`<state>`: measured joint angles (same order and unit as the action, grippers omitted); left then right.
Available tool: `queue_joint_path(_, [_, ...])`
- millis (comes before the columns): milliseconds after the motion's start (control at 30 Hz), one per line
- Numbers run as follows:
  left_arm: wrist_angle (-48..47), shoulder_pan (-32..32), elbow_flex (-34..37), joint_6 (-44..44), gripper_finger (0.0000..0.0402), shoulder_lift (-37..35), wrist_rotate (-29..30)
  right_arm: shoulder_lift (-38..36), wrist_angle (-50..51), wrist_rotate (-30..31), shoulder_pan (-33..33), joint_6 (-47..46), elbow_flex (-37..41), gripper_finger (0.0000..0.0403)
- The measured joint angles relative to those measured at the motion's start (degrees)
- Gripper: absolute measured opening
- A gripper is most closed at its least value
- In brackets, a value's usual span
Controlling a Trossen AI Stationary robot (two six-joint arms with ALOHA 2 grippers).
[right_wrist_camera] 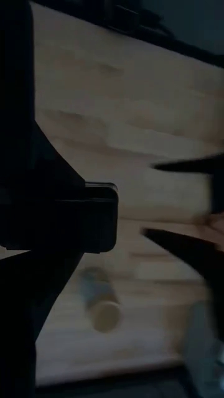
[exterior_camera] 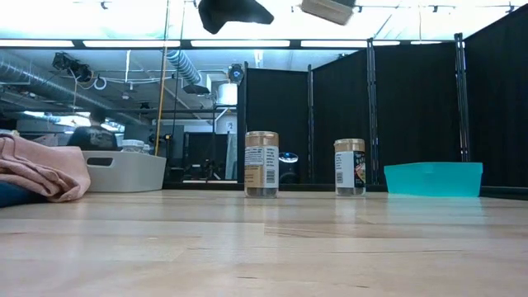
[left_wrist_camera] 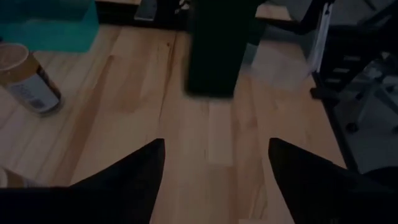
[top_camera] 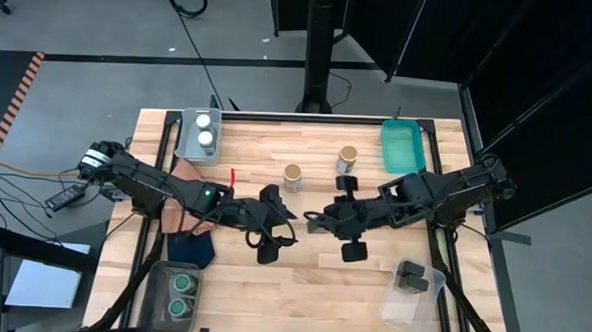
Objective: Sort spices by type
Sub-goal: Put the black spice can into the transparent bin
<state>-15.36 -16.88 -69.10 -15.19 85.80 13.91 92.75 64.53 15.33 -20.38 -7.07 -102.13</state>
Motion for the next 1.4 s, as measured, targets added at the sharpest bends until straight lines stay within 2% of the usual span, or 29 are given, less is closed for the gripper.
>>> queue_joint_path(167, [-1.2, 0.0, 0.0, -1.6, 0.0293, 0.0, 1.0, -0.3, 9.8, -1.3, -4.2, -10.9, 0.0, 0.0138])
queue_joint_path(367, [-1.3, 0.0, 0.0, -2.0, 0.0293, 0.0, 1.0, -0.4, 21.0, -4.7, -14.8, -30.9, 0.0, 0.0137])
queue_joint_path(533, [-1.3, 0.0, 0.0, -2.3, 0.0293, 0.0, 1.0, -0.7, 22.7, -4.2, -24.3, -50.9, 0.0, 0.0141])
queue_joint_path(767, [-1.1, 0.0, 0.0, -2.1, 0.0294, 0.0, 1.0, -0.5, 25.7, 0.5, -36.1, -78.5, 0.1, 0.0144])
queue_joint_path(867, [-0.7, 0.1, 0.0, -2.0, 0.0294, 0.0, 1.2, -0.7, 25.4, 1.9, -39.4, -86.3, 2.3, 0.0146])
queue_joint_path(1067, [-0.7, 0.5, 0.0, -2.0, 0.0294, 0.0, 1.9, -0.7, 24.6, -2.9, -42.6, -95.5, 10.3, 0.0147])
queue_joint_path(1400, [-0.8, 1.2, 0.0, -1.7, 0.0294, 0.0, 2.7, -0.7, 18.1, -4.5, -44.4, -96.8, 18.5, 0.0148])
